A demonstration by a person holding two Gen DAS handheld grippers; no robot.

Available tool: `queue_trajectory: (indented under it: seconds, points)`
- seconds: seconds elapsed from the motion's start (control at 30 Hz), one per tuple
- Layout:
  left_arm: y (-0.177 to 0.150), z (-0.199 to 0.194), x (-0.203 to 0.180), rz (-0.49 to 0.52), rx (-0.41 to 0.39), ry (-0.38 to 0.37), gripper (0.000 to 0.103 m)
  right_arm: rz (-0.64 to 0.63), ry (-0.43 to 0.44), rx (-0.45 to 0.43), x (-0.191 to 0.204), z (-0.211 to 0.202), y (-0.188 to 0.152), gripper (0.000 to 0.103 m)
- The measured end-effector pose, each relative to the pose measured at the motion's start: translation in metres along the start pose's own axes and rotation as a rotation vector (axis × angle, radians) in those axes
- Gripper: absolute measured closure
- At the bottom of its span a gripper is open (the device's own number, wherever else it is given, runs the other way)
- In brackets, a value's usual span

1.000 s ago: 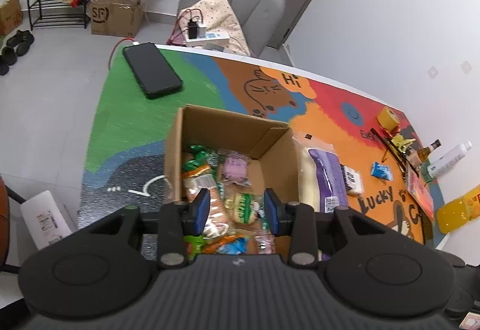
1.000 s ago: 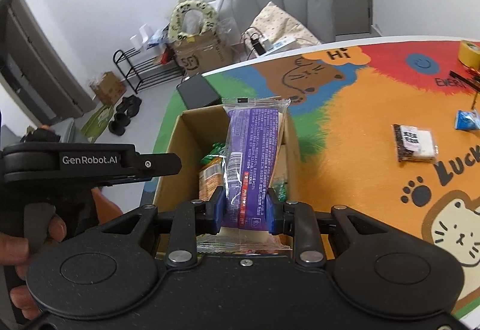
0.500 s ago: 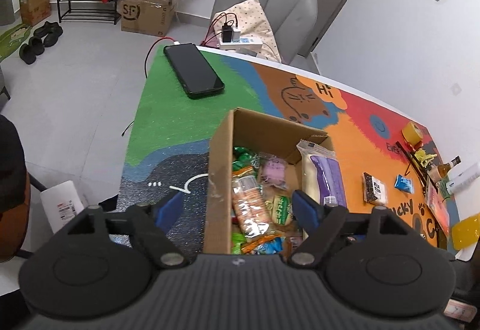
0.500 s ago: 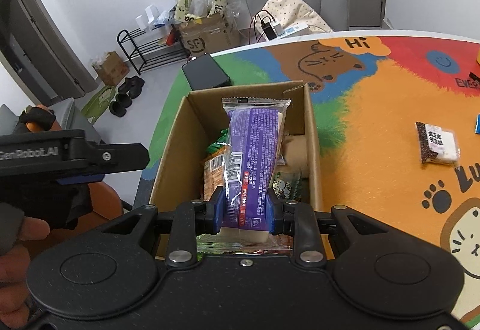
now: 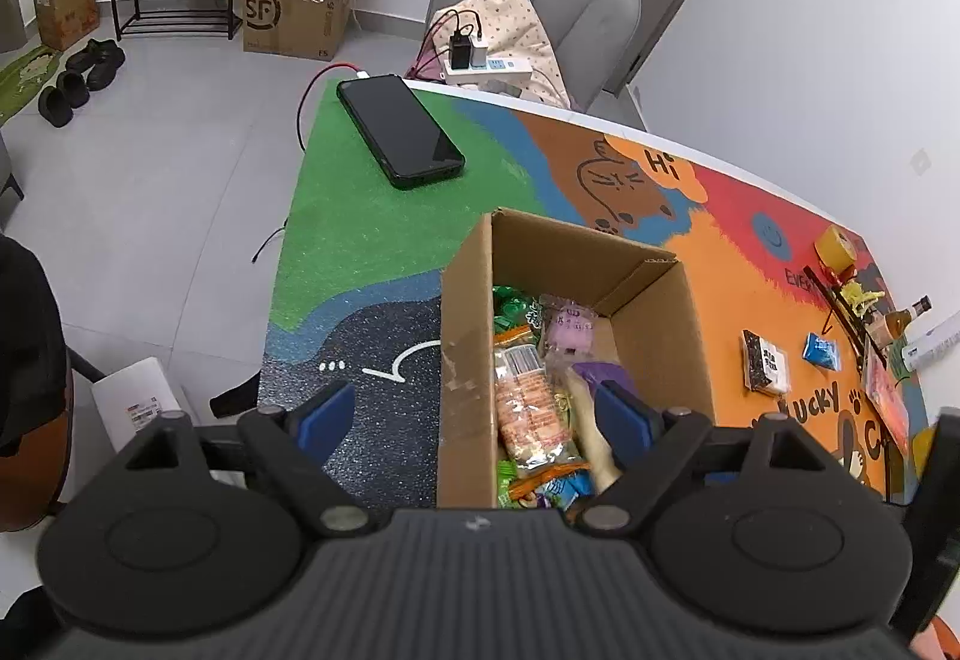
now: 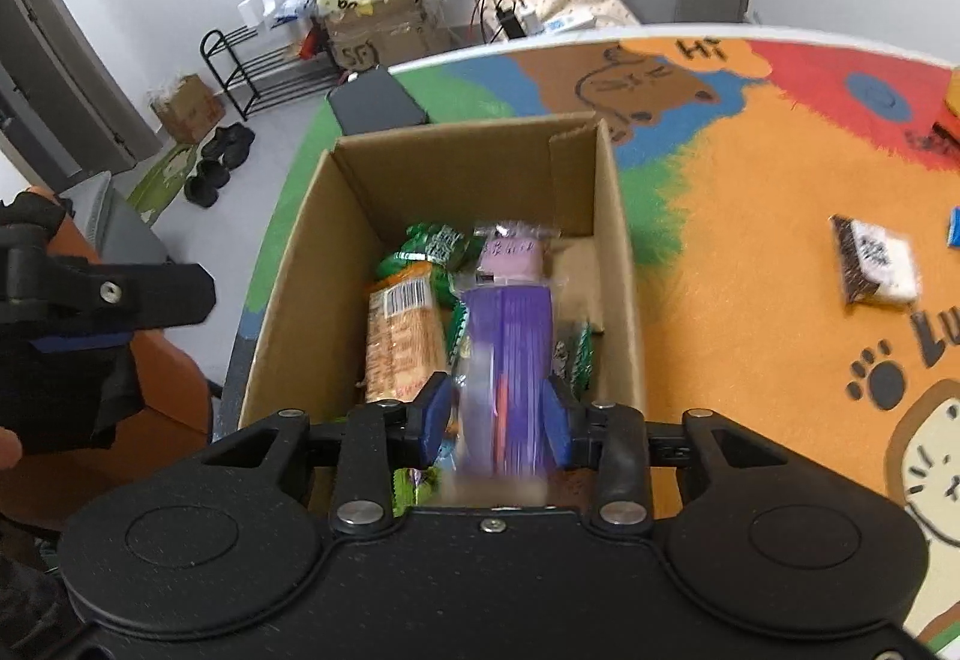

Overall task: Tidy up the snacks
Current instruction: 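Lower the purple bar into the box and open the right tool, then move both tools over the sesame cake pack and blue packet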

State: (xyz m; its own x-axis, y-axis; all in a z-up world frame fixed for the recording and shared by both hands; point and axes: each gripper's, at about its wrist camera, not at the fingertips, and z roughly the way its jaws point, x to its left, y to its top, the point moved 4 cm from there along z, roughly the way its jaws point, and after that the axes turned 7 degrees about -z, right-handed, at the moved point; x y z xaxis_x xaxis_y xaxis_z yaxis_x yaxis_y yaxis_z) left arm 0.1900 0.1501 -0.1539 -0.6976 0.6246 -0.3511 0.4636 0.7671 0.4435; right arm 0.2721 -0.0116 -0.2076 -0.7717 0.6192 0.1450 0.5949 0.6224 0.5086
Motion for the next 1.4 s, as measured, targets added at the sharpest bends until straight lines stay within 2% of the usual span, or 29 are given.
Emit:
queue_trajectory:
  seconds: [0.17,0.23,0.37,0.43,0.63,0.87,0.93,1.03,1.4]
  points:
    - [0.003,0.001,-0.008,0.013,0.022,-0.013,0.016,0.031,-0.018,-0.011,-0.012,-0.018,0.003,0.057]
    - [0.003,-0.001,-0.012,0.017,0.022,-0.022,0.015,0.048,-0.02,-0.018,-0.019,-0.027,0.004,0.043]
    - [0.004,-0.005,-0.025,0.046,0.012,-0.012,0.014,0.068,-0.031,-0.037,-0.031,-0.043,0.007,0.036]
    - [0.004,-0.007,-0.032,0.055,0.014,-0.008,0.014,0.075,-0.042,-0.049,-0.038,-0.051,0.008,0.028]
    - [0.002,-0.011,-0.057,0.115,0.009,-0.023,0.001,0.073,-0.066,-0.089,-0.059,-0.076,0.008,0.02]
    - [0.0,-0.008,-0.089,0.158,0.017,-0.071,0.0,0.109,-0.081,-0.141,-0.086,-0.105,0.005,0.008]
    - [0.0,-0.008,-0.099,0.171,0.017,-0.091,0.0,0.117,-0.093,-0.15,-0.093,-0.113,0.002,0.0]
    - [-0.002,-0.008,-0.114,0.203,0.013,-0.11,0.0,0.127,-0.141,-0.156,-0.105,-0.122,-0.001,0.0]
    - [-0.02,0.001,-0.181,0.319,0.075,-0.212,0.0,0.213,-0.269,-0.17,-0.161,-0.154,-0.02,0.0]
